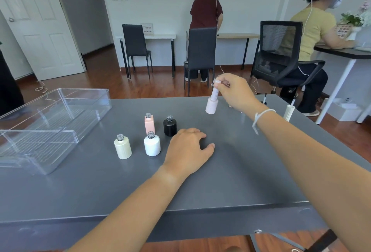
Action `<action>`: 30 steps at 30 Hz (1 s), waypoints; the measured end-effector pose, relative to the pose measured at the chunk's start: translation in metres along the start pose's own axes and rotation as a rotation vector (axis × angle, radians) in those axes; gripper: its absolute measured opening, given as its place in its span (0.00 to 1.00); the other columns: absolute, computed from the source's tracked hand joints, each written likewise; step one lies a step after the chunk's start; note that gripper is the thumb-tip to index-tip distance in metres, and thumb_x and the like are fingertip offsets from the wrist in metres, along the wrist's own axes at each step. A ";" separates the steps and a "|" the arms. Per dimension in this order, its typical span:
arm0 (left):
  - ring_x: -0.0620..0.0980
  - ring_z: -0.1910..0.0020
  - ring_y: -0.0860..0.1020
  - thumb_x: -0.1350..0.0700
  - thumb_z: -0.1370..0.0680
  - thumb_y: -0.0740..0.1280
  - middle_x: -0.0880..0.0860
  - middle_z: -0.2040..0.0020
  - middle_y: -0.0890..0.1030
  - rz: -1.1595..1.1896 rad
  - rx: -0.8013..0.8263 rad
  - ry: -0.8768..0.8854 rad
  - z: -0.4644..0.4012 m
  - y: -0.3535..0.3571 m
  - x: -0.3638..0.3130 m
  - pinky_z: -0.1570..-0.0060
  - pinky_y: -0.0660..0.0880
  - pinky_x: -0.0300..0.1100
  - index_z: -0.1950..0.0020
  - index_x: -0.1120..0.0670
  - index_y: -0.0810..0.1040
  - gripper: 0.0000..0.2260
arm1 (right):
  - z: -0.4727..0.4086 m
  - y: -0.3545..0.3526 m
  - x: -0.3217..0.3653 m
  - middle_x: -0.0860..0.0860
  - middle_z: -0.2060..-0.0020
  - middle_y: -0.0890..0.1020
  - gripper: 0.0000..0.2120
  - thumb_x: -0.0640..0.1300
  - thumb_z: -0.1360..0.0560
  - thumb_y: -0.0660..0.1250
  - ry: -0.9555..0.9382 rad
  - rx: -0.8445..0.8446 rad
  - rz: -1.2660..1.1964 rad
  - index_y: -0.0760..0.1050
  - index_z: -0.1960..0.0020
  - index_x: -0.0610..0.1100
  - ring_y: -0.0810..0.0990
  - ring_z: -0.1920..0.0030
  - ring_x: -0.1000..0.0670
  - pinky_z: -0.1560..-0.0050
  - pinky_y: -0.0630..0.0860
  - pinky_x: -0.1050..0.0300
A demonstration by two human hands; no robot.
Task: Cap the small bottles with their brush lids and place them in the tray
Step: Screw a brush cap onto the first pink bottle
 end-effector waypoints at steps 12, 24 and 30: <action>0.49 0.37 0.69 0.45 0.26 0.64 0.47 0.37 0.76 0.002 0.002 -0.005 0.000 0.001 0.001 0.39 0.64 0.38 0.39 0.52 0.76 0.19 | -0.028 0.027 -0.017 0.44 0.45 0.79 0.11 0.44 0.22 0.59 0.097 0.069 0.152 0.76 0.45 0.42 0.76 0.49 0.45 0.48 0.73 0.51; 0.48 0.37 0.69 0.45 0.27 0.65 0.47 0.37 0.76 0.016 0.007 -0.025 0.000 0.000 0.002 0.40 0.64 0.38 0.39 0.52 0.77 0.19 | -0.021 0.030 -0.026 0.46 0.40 0.77 0.19 0.44 0.21 0.58 0.115 0.104 0.167 0.68 0.31 0.46 0.75 0.42 0.45 0.45 0.70 0.54; 0.48 0.37 0.69 0.45 0.27 0.65 0.47 0.37 0.76 0.028 0.008 -0.026 0.000 0.000 0.003 0.40 0.64 0.38 0.39 0.52 0.77 0.19 | 0.008 0.018 -0.024 0.48 0.50 0.77 0.18 0.45 0.22 0.60 0.097 0.053 0.023 0.71 0.33 0.47 0.73 0.49 0.50 0.51 0.66 0.64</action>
Point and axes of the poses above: each hand's wrist, its own z-axis away from the middle knuckle, its own y-axis out of the palm, x = y × z, the point moved 10 cm from there along -z, towards the middle knuckle
